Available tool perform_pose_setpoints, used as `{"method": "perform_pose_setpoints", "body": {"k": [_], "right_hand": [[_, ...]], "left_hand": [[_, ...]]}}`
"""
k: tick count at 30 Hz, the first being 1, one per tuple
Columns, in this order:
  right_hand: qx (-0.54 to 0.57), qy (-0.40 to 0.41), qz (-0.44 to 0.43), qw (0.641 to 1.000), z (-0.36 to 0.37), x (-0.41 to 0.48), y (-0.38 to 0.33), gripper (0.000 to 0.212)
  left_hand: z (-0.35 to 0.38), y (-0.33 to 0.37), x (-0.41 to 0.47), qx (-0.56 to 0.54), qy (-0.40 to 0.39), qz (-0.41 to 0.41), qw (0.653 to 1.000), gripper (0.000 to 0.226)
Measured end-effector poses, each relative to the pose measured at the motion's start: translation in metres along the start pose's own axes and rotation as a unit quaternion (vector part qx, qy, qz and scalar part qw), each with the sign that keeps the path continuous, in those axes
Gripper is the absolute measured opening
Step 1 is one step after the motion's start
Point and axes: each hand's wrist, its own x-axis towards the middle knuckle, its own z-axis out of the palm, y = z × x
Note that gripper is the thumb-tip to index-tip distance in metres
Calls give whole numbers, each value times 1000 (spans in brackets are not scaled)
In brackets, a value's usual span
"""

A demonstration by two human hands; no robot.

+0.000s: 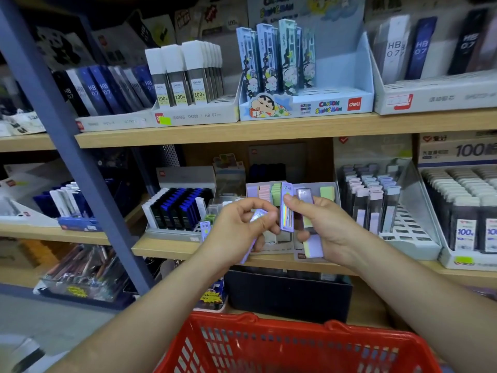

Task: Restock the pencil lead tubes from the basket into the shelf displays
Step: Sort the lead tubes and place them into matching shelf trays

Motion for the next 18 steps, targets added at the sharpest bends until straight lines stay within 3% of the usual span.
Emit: {"method": "perform_pose_setpoints", "body": {"k": [4,11,18], "right_hand": [[-41,-7,-2,999,5,-6,-2,20],[-37,-34,38,998,16,-15,-2,18],[-18,-68,31,997,18,-14,11,8]], "left_hand": [[-9,5,4,-85,41,-12,996,26],[-8,5,10,-248,70,-52,965,17],[-5,-2,15,-287,92,-46,952,11]]}}
